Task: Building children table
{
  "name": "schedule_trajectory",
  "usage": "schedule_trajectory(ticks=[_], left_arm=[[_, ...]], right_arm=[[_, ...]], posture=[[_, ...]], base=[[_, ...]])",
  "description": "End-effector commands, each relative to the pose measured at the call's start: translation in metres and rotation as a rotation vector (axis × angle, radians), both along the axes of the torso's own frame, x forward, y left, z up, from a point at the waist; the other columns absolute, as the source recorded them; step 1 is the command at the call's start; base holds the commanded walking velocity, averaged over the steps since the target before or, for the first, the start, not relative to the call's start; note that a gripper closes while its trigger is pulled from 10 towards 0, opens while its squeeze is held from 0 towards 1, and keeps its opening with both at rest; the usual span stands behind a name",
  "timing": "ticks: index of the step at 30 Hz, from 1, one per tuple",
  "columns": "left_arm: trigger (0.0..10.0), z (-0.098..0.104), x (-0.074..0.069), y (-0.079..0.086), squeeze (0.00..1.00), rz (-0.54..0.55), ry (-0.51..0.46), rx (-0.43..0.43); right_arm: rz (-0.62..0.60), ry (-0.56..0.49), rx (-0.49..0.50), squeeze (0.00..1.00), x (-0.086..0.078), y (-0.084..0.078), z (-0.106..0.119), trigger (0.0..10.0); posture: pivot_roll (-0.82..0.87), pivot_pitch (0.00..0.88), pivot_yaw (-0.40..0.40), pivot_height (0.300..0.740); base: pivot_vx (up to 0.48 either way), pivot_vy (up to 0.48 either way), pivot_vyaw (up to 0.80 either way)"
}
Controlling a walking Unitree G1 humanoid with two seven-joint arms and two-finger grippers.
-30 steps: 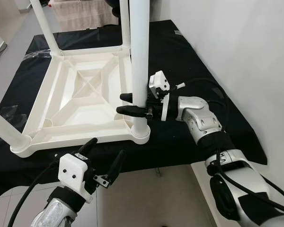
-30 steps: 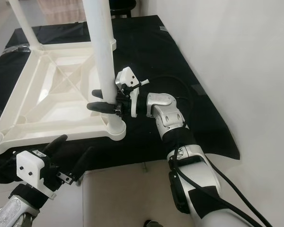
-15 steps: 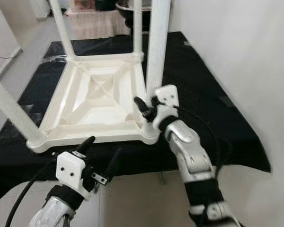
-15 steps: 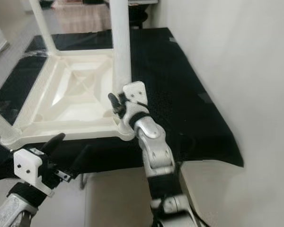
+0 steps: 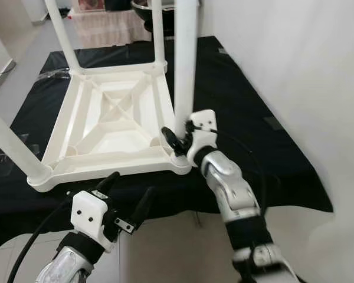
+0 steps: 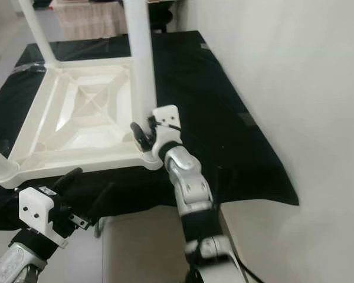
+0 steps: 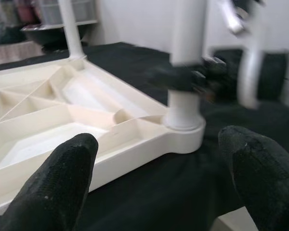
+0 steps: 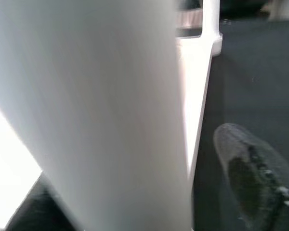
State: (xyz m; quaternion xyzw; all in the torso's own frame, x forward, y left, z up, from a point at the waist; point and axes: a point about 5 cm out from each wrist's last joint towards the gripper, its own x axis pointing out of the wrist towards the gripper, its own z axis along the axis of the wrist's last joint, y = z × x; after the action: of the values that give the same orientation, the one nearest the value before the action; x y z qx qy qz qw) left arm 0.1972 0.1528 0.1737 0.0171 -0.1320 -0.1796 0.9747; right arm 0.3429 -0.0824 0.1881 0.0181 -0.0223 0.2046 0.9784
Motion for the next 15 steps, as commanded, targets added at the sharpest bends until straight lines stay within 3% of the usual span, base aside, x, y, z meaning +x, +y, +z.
schedule_trajectory(ticks=[1,9,10,11,12,15], left_arm=[[10.0,-0.006,0.001,0.003,0.00,0.000,0.040,0.017],[10.0,-0.008,0.006,0.006,0.00,0.005,0.071,0.062],[10.0,-0.009,0.007,0.007,0.00,0.006,0.083,0.076],[10.0,-0.010,0.008,0.007,0.00,0.008,0.092,0.087],[10.0,-0.010,0.009,0.008,0.00,0.010,0.099,0.096],[10.0,-0.011,0.011,0.009,0.00,0.019,0.108,0.114]], right_arm=[[-0.007,-0.008,0.018,1.00,-0.006,-0.011,0.002,10.0],[0.020,0.001,0.019,1.00,-0.028,-0.021,-0.004,10.0],[0.028,0.014,0.015,0.63,-0.034,-0.023,-0.007,10.0],[0.036,0.024,0.006,0.38,-0.039,-0.025,-0.009,10.0],[0.040,0.029,-0.005,0.03,-0.043,-0.026,-0.011,10.0],[0.038,0.039,-0.010,0.00,-0.051,-0.034,-0.015,10.0]], posture=[[0.04,0.185,0.021,0.740],[0.03,0.176,0.032,0.740],[0.02,0.175,0.036,0.740],[0.02,0.171,0.036,0.740],[0.02,0.170,0.036,0.740],[0.01,0.168,0.037,0.740]], base=[[0.000,0.000,0.00],[0.000,0.000,0.00],[0.000,0.000,0.00],[0.000,0.000,0.00],[0.000,0.000,0.00],[0.000,0.000,0.00]])
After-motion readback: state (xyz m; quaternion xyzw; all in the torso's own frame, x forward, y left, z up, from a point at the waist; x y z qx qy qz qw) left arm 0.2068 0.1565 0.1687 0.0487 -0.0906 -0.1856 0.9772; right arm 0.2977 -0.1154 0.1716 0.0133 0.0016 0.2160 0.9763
